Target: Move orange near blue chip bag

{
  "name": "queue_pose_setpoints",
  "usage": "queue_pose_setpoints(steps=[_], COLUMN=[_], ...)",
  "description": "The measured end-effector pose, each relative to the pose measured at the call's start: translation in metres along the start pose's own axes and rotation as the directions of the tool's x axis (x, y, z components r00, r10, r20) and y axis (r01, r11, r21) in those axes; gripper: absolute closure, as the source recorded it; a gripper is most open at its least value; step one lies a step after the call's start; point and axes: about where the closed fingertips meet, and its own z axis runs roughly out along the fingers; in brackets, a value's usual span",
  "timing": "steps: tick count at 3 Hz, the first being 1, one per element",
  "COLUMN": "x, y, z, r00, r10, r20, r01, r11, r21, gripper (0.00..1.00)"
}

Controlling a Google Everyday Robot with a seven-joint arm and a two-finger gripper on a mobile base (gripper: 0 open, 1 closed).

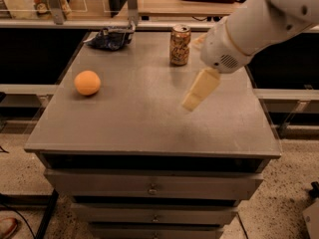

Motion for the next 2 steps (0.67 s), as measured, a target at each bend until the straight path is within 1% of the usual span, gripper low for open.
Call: queue_pose_setpoints(steps=[1,2], x=[-0.0349,-0.0426], y=[0.0178,0.0208], z=[0.0323,0.0347], r00=[0.992,0.989], r10=[-0.029,-0.035], r20=[0.126,0.144], r01=[0.037,0.044], r11=[0.9977,0.9970], r21=[-0.057,-0.064], gripper=[0.00,0.00])
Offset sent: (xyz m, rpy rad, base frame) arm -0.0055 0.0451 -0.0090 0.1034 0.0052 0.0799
